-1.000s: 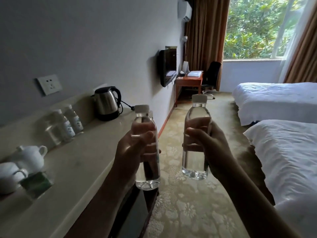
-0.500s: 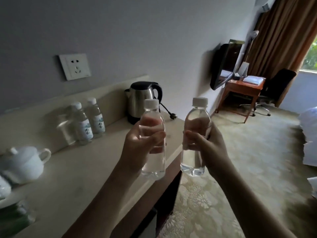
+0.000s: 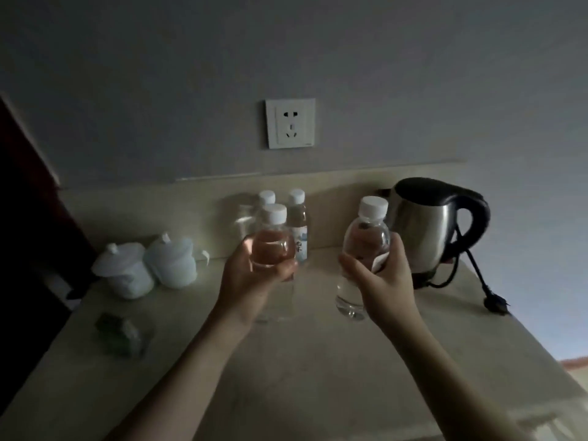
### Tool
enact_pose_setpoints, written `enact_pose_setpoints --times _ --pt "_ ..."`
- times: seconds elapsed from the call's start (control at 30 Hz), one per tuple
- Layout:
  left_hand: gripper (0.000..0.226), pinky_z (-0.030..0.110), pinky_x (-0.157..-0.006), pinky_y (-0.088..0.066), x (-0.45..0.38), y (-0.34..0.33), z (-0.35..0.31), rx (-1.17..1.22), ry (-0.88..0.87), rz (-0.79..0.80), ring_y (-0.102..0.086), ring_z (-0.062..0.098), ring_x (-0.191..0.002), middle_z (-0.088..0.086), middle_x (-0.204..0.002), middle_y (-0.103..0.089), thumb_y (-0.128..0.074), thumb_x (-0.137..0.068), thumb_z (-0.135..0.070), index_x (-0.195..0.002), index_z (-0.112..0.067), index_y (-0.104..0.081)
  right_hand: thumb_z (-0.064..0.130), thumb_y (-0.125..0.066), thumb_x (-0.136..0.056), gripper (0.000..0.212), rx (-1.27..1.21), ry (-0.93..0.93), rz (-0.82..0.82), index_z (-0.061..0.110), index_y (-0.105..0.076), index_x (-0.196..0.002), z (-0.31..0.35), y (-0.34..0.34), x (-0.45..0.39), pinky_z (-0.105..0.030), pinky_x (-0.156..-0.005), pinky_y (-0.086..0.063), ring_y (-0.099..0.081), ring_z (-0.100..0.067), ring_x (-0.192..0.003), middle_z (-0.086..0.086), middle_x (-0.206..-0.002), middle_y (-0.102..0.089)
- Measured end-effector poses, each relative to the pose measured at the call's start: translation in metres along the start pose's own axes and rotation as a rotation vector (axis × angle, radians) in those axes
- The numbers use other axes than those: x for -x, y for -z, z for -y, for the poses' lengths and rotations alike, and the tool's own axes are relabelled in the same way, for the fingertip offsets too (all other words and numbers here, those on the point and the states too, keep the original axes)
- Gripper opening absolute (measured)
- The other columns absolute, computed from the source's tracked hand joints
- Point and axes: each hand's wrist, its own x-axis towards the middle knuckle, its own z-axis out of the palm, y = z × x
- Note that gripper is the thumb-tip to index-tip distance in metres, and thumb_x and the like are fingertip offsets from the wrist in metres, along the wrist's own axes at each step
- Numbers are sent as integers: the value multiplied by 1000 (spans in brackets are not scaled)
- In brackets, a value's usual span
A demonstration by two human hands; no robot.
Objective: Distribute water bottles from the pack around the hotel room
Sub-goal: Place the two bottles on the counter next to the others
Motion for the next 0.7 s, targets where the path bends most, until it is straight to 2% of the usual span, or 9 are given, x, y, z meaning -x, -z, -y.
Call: enact_pose_setpoints --times 0.1,0.17,0.2,0.4,0.5,0.63,0.7 --pt "44 20 -64 -54 -4 -1 13 -38 -23 -123 -67 5 -75 -5 -81 -72 -78 -54 -27 -94 -17 -63 27 -81 -72 38 -16 20 93 28 -55 -99 -17 -1 -24 -27 -72 -56 -67 -4 -79 11 -85 -70" --pt "42 19 -66 -53 -6 -1 21 -64 -14 -175 -68 3 -76 -8 -79 -74 -79 -55 -25 -93 -18 -63 19 -82 -76 38 -14 27 132 26 -53 -100 -27 -1 -34 -14 -67 -50 -64 2 -75 9 -81 -68" --pt "41 18 -66 -53 -7 0 24 -80 -11 -188 -68 3 -76 -8 -80 -74 -80 -56 -22 -93 -18 -63 17 -82 -77 39 -10 25 143 25 -53 -101 -32 -1 -37 -12 -65 -49 -62 3 -72 8 -82 -67" --pt "46 30 -74 -54 -10 7 52 -107 -1 -223 -67 15 -82 3 -89 -72 -80 -59 -22 -99 -9 -63 15 -82 -76 45 -11 17 135 20 -52 -109 -57 -6 -42 -9 -68 -47 -64 5 -79 13 -88 -66" --pt "42 24 -72 -54 -11 11 66 -95 4 -225 -67 11 -78 -1 -84 -72 -81 -56 -22 -93 -15 -61 12 -81 -77 46 -25 2 107 20 -52 -111 -64 -11 -43 -7 -69 -46 -64 5 -82 10 -93 -66" --pt "43 30 -74 -53 -13 16 80 -108 6 -216 -65 15 -79 0 -84 -71 -82 -58 -22 -93 -14 -60 11 -81 -77 47 -17 -22 79 22 -51 -112 -71 -18 -45 -8 -70 -47 -65 4 -83 6 -96 -67" --pt "44 23 -71 -52 -13 17 81 -111 -7 -204 -65 8 -77 -4 -81 -71 -80 -58 -22 -95 -11 -58 11 -81 -77 48 -6 -33 74 23 -51 -112 -75 -22 -45 -8 -69 -47 -65 4 -83 5 -95 -67"
